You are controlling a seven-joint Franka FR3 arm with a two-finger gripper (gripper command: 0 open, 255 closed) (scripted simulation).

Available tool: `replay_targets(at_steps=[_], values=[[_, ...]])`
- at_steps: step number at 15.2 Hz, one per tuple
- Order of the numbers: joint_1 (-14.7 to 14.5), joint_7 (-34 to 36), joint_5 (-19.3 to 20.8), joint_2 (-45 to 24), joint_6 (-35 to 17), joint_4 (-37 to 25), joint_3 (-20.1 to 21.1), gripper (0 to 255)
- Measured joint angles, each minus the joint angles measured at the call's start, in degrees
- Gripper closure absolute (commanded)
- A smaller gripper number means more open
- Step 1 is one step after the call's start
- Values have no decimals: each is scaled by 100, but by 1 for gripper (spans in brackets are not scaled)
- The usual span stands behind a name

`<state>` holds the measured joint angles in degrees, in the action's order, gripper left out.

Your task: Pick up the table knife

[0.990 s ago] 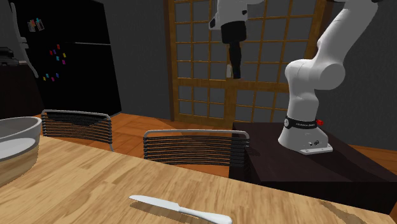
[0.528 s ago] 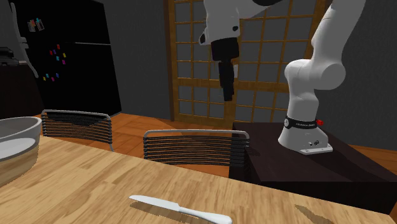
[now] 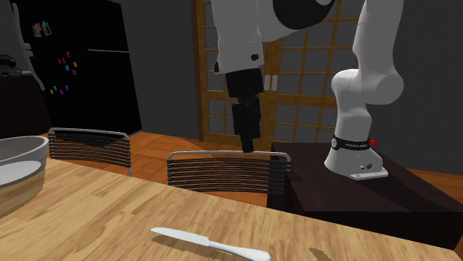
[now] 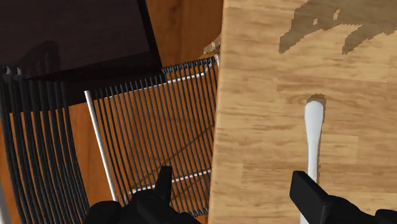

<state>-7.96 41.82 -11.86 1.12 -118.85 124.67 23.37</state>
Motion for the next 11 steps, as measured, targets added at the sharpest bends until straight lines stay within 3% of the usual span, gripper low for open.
replay_targets(at_steps=[4,11], values=[[-141,511,343,-889,-180,-686,88,0],[-690,1413,957,-2510,-423,-2034,43,0]])
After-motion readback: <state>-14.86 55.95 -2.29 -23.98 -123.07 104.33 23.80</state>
